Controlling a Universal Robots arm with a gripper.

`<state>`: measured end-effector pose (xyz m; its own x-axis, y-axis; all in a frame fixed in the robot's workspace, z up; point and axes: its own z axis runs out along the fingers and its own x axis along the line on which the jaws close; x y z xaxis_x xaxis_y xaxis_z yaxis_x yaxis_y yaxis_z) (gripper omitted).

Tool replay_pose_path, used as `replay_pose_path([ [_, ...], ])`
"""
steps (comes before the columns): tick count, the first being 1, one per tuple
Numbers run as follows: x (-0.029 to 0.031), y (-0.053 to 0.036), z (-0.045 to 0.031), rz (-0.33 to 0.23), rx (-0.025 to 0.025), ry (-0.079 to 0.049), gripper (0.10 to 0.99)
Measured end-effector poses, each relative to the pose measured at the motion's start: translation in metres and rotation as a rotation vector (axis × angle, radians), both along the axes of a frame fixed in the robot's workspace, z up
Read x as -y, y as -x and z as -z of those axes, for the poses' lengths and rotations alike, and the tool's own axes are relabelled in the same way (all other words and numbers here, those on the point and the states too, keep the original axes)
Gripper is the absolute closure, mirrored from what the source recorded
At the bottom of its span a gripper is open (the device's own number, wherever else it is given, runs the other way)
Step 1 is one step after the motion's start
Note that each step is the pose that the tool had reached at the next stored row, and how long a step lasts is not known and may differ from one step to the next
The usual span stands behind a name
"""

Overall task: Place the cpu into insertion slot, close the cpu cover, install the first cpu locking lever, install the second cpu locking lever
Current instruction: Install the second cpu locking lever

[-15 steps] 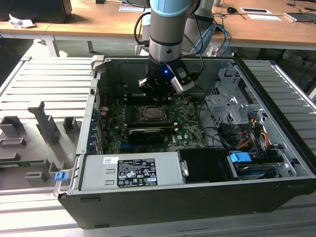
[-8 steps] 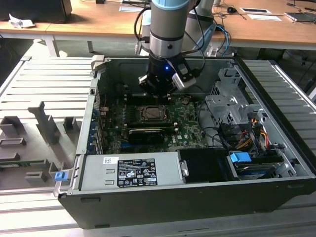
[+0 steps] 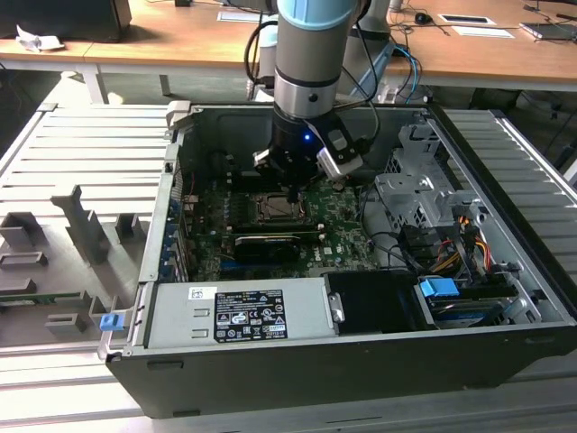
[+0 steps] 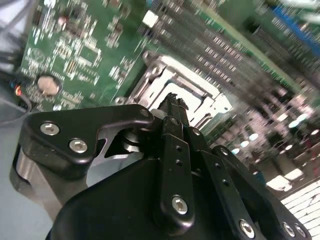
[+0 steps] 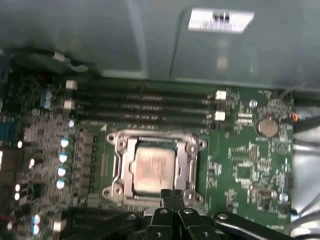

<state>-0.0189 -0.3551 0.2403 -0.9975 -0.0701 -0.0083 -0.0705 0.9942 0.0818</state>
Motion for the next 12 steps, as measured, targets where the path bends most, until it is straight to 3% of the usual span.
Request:
replay_pose_path([
  [2,0.0079,0.0,0.0006,0.0,-0.0032,-0.003,0.98],
  [4,0.0127,0.0001,0.001,0.0,-0.0033,-0.007,0.98],
  [6,0.0213,0.0027,0.0014,0.0,-0.0033,-0.008,0.98],
  [12,0.0229,0.0299,0.0026,0.0,-0.0034,-0.011,0.98],
])
